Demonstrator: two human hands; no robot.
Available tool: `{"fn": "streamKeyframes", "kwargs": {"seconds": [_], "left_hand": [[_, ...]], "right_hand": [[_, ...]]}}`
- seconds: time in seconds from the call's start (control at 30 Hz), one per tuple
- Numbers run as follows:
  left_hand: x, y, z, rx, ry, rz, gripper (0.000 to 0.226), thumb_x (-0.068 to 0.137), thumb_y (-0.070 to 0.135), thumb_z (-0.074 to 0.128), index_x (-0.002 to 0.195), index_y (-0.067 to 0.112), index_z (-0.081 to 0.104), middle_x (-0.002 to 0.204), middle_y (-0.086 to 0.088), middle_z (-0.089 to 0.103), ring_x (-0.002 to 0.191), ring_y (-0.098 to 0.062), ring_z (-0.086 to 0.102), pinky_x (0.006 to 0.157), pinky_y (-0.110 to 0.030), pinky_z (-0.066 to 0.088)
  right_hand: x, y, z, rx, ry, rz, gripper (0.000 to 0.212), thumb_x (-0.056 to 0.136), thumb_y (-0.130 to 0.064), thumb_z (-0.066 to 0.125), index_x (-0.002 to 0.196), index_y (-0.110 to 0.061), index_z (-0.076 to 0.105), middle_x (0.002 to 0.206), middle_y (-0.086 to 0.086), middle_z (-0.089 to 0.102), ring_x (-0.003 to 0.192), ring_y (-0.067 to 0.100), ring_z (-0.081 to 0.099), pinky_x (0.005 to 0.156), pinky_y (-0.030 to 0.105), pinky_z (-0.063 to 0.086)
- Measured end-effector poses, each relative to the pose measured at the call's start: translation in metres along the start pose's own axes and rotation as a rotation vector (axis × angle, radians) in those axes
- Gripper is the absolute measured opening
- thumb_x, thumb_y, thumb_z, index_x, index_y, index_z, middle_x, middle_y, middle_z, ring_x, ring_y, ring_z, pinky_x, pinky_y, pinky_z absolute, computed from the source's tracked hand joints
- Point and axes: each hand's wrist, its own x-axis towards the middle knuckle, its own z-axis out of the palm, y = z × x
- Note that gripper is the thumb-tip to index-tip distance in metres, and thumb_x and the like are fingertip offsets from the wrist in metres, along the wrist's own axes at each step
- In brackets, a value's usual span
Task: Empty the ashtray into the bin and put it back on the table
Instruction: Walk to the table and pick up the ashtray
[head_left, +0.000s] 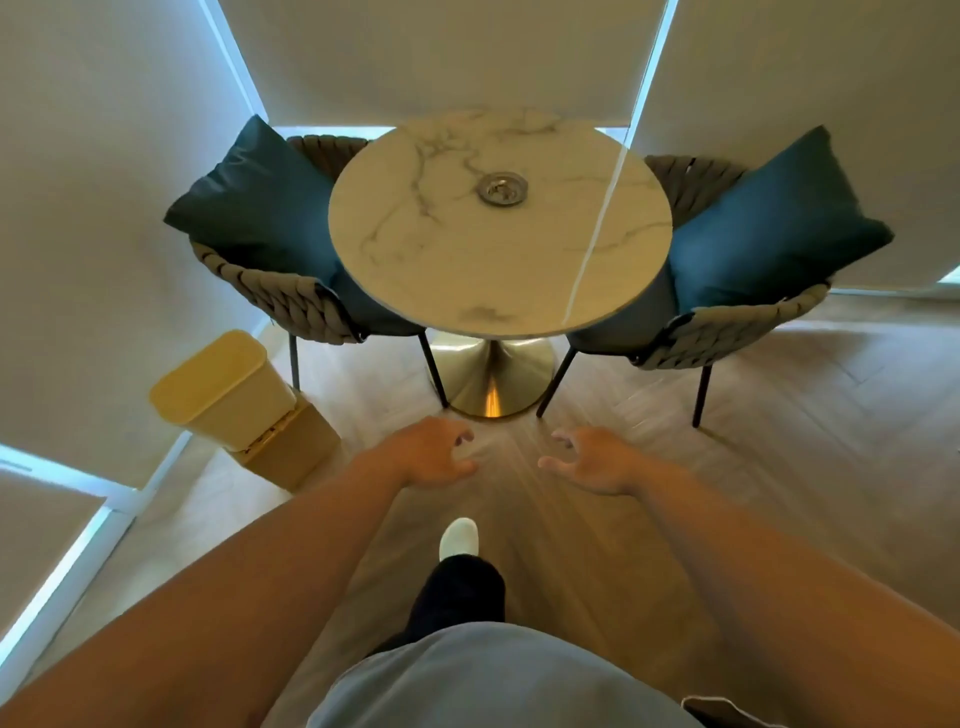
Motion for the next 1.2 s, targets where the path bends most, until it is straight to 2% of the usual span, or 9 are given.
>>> {"fn": "streamKeyframes", "kwargs": {"seconds": [0.07, 0.17, 0.3, 0.5, 0.77, 0.93, 1.2], "left_hand": [[0.033, -0.013, -0.027, -0.001, 0.001, 0.016, 0.056, 0.092, 0.045, 0.058, 0.139, 0.016, 0.049, 0.138, -0.008, 0.055, 0.120, -0.023, 0.055, 0.102, -0.043, 0.046], [0.077, -0.028, -0.070, -0.003, -0.007, 0.030, 0.051, 0.092, 0.045, 0.058, 0.133, 0.016, 0.054, 0.133, -0.008, 0.059, 0.115, -0.024, 0.058, 0.099, -0.043, 0.048], [0.128, -0.040, -0.125, 0.003, -0.010, 0.052, 0.052, 0.091, 0.046, 0.060, 0.129, 0.012, 0.057, 0.128, -0.010, 0.062, 0.111, -0.026, 0.059, 0.097, -0.044, 0.049], [0.201, -0.058, -0.184, 0.010, -0.049, 0.042, 0.061, 0.089, 0.054, 0.058, 0.136, 0.017, 0.050, 0.136, -0.006, 0.057, 0.118, -0.022, 0.057, 0.100, -0.041, 0.048], [0.301, -0.068, -0.254, -0.007, 0.006, -0.020, 0.061, 0.088, 0.056, 0.057, 0.135, 0.018, 0.051, 0.134, -0.006, 0.058, 0.116, -0.021, 0.058, 0.095, -0.035, 0.047], [0.363, -0.062, -0.293, -0.040, 0.013, -0.071, 0.060, 0.087, 0.056, 0.059, 0.135, 0.020, 0.050, 0.134, -0.004, 0.058, 0.114, -0.019, 0.059, 0.098, -0.037, 0.048], [0.449, -0.070, -0.329, -0.067, -0.008, -0.096, 0.064, 0.086, 0.057, 0.058, 0.138, 0.021, 0.047, 0.139, -0.007, 0.054, 0.121, -0.023, 0.055, 0.102, -0.043, 0.046]], "right_hand": [[0.035, -0.008, -0.019, 0.001, 0.028, 0.001, 0.077, 0.085, -0.064, 0.051, 0.144, -0.016, 0.042, 0.147, 0.007, 0.050, 0.131, 0.024, 0.049, 0.093, 0.029, 0.038], [0.078, -0.019, -0.051, 0.024, 0.059, 0.014, 0.067, 0.087, -0.059, 0.054, 0.136, -0.013, 0.051, 0.141, 0.009, 0.056, 0.124, 0.025, 0.053, 0.085, 0.026, 0.036], [0.124, -0.031, -0.094, 0.038, 0.053, 0.069, 0.079, 0.088, -0.062, 0.052, 0.146, -0.011, 0.038, 0.149, 0.011, 0.046, 0.132, 0.027, 0.047, 0.100, 0.033, 0.040], [0.191, -0.038, -0.156, 0.070, 0.045, 0.098, 0.077, 0.089, -0.060, 0.052, 0.149, -0.015, 0.034, 0.153, 0.010, 0.041, 0.136, 0.027, 0.042, 0.107, 0.037, 0.038], [0.297, -0.039, -0.247, 0.031, 0.043, 0.030, 0.075, 0.090, -0.057, 0.053, 0.148, -0.012, 0.036, 0.150, 0.011, 0.046, 0.135, 0.026, 0.045, 0.103, 0.032, 0.035], [0.358, -0.029, -0.304, 0.014, 0.029, -0.003, 0.073, 0.090, -0.056, 0.054, 0.145, -0.010, 0.040, 0.146, 0.013, 0.050, 0.133, 0.028, 0.047, 0.101, 0.029, 0.036], [0.435, -0.006, -0.355, 0.095, 0.001, 0.103, 0.073, 0.088, -0.057, 0.055, 0.145, -0.013, 0.042, 0.145, 0.012, 0.051, 0.131, 0.027, 0.050, 0.101, 0.030, 0.037]]}}
